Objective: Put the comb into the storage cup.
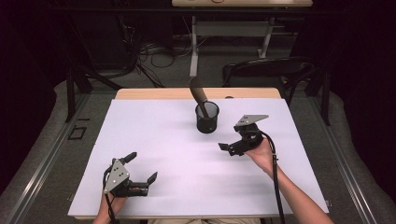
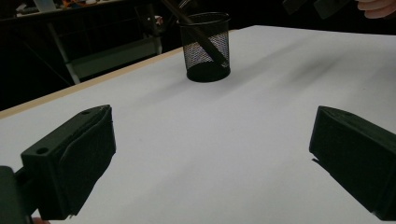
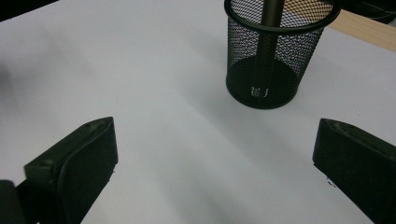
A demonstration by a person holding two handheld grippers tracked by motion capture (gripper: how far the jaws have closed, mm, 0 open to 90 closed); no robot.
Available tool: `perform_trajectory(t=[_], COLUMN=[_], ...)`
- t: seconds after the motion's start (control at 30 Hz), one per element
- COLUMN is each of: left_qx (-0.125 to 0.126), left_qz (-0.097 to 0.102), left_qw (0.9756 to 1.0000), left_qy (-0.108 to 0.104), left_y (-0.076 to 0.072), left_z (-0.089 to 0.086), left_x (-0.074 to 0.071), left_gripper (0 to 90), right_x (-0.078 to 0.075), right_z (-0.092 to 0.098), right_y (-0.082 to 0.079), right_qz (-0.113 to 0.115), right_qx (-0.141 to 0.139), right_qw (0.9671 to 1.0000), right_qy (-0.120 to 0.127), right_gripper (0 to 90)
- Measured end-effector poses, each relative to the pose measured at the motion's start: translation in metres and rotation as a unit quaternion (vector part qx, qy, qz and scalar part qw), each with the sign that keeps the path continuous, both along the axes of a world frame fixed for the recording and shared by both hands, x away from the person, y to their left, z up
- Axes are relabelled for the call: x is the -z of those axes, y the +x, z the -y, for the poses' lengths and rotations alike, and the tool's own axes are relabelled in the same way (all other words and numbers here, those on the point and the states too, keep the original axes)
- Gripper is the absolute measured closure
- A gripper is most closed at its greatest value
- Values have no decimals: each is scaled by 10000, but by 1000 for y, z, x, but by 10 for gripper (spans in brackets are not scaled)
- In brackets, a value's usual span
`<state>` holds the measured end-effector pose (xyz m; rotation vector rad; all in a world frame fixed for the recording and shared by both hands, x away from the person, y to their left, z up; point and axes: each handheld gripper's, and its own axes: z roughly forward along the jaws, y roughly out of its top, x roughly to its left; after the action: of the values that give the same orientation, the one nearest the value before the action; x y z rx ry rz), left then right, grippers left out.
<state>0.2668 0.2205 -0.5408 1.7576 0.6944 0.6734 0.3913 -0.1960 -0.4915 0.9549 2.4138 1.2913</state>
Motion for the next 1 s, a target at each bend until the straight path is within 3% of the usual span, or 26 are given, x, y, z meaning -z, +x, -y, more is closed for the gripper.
perform_trajectory(t=[1.0], left_qx=[-14], left_qz=[10], left_qw=[10000], left_qy=[3], left_y=[-1], left_z=[0], left_x=[-1], left_gripper=[5], right_x=[3], right_z=[28], right_y=[-63], right_qz=[290], right_qx=[-55], right_qw=[9995], right_qy=[-143], right_gripper=[0])
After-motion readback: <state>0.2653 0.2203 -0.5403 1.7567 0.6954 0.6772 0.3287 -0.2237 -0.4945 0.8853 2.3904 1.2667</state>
